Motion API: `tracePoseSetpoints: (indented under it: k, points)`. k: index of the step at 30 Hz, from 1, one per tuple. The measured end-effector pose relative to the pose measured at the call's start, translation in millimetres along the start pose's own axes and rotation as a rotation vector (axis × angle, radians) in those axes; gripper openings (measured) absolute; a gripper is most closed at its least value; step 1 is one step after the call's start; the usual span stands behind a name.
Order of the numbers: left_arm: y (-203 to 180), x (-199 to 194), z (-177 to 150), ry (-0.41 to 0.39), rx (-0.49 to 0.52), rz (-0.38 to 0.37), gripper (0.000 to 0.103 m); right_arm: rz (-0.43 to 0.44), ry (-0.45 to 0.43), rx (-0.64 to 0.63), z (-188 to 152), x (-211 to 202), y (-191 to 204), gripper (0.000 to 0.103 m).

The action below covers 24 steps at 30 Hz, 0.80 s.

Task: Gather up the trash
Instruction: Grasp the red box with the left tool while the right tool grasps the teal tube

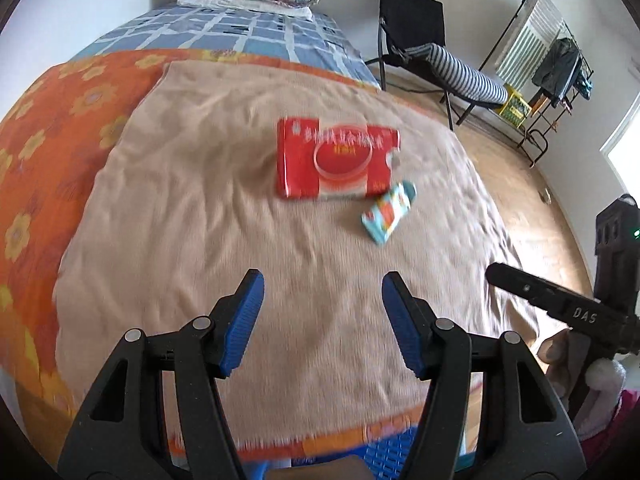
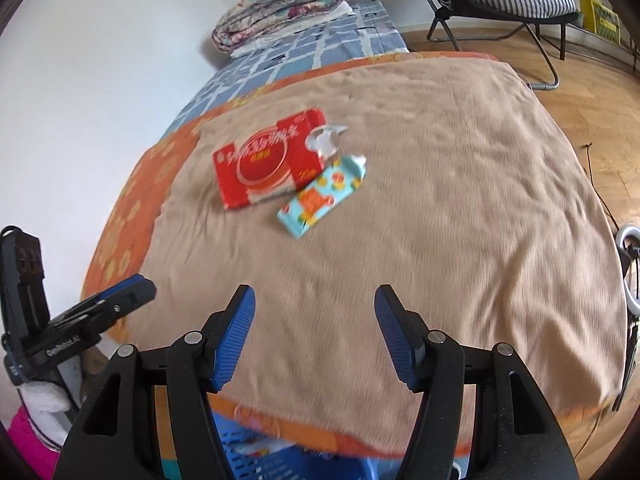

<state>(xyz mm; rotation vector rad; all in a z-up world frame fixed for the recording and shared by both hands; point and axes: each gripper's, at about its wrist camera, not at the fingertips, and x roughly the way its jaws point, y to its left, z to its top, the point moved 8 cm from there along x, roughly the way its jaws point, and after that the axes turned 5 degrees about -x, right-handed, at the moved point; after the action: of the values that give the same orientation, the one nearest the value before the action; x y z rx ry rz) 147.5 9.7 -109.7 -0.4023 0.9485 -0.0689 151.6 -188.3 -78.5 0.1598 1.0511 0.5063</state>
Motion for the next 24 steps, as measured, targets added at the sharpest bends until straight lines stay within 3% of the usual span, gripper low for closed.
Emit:
tracePoseSetpoints:
  k: [11, 24]
  points:
    - [32.5, 54.4, 74.4, -0.016, -0.095, -0.056, 0.063, 0.010, 0.029, 0.048, 53.0, 60.9, -20.8, 0.061]
    - [41.7, 103.7, 106.9, -0.012, -0.216, -0.188, 0.063, 0.053, 0.058, 0.185, 76.4, 111.8, -40.3, 0.061]
